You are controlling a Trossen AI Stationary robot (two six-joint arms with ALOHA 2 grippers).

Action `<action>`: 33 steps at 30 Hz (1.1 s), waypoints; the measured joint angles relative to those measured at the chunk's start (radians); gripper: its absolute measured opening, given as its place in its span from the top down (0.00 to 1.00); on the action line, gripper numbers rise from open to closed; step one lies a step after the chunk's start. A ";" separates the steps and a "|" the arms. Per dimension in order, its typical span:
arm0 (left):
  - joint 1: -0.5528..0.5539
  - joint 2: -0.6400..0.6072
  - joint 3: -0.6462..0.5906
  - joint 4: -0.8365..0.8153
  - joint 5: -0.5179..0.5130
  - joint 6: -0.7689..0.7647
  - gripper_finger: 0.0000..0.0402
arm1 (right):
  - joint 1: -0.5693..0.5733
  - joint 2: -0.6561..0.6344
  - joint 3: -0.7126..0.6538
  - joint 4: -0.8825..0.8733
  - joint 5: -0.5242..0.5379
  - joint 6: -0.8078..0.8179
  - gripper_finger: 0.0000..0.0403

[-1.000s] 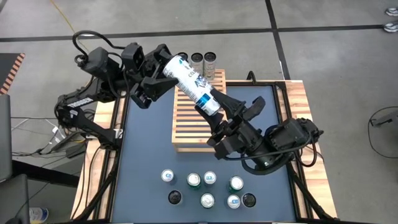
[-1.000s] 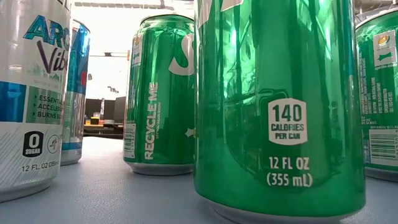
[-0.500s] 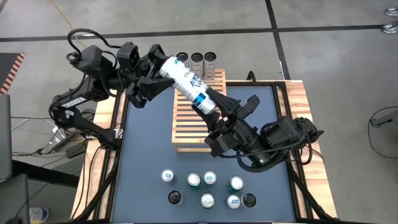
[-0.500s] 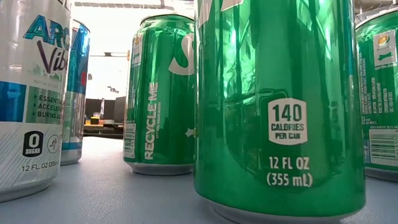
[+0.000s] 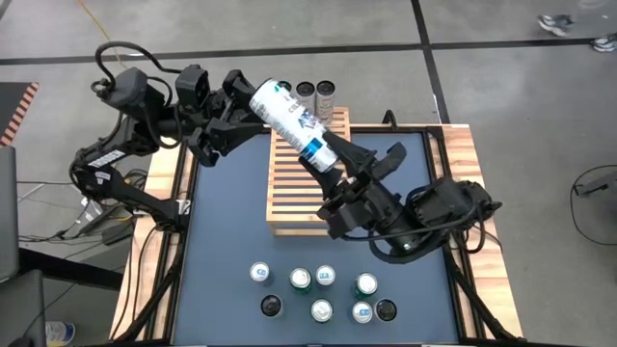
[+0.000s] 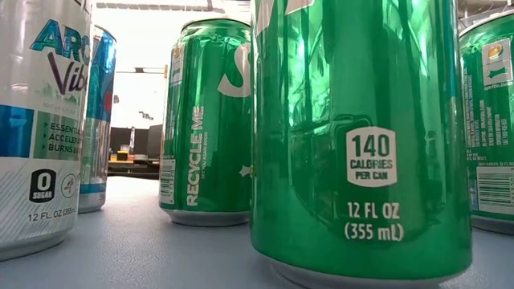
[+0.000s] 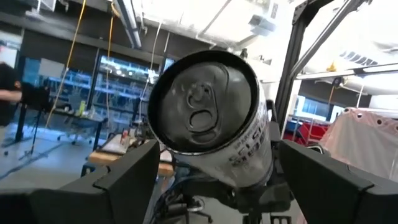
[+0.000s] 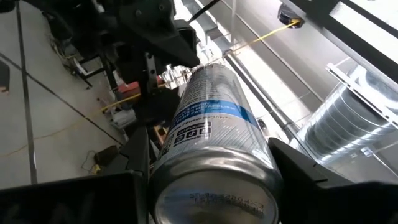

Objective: Place canned beverage on shelf
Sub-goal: Put the white blue soda can on the shelf

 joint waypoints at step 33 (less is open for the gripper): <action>0.007 -0.008 0.003 -0.044 -0.498 -0.219 0.22 | -0.265 -0.030 -0.001 -0.144 0.043 -0.055 0.51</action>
